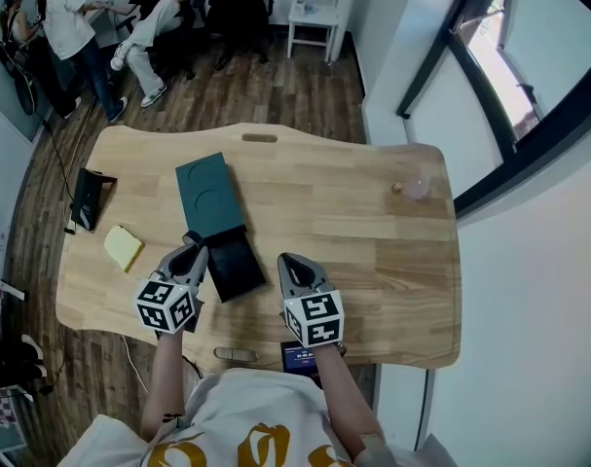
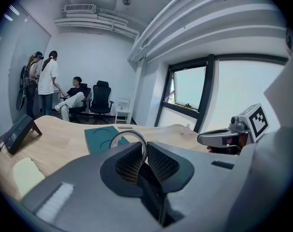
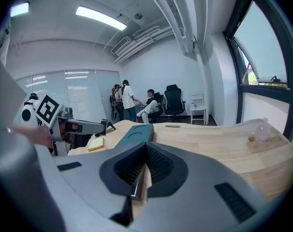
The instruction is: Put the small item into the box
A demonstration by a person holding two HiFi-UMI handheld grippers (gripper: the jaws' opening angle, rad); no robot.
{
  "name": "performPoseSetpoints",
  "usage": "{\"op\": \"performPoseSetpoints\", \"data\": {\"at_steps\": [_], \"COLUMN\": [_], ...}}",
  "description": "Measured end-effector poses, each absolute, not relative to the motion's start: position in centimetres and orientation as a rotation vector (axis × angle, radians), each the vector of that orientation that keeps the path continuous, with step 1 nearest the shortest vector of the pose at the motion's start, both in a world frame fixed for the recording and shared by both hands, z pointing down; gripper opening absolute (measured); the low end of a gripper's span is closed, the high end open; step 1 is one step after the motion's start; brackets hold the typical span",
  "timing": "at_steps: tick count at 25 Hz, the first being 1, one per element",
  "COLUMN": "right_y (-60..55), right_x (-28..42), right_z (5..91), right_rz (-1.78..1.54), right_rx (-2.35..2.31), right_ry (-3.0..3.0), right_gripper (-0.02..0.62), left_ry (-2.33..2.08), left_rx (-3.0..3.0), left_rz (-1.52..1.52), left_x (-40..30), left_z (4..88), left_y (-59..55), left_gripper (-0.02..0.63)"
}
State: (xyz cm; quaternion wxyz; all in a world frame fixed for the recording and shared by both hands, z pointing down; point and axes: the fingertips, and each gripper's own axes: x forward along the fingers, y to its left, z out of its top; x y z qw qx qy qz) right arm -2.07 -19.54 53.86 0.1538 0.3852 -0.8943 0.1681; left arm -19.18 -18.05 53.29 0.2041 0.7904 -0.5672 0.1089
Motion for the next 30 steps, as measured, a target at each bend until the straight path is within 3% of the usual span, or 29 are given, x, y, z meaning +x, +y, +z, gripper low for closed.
{"op": "performPoseSetpoints", "data": {"at_steps": [30], "right_y": [-21.8], "right_x": [-2.0], "right_z": [58.8], "right_rz": [0.550], "right_rx": [1.044], "right_ry": [-2.469], "right_gripper": [0.005], "left_ry": [-1.198], "left_rx": [2.031], "left_rz": [0.572], "left_x": [-15.6], "left_z": [63.4], "left_y": [-17.5], "left_gripper": [0.036]}}
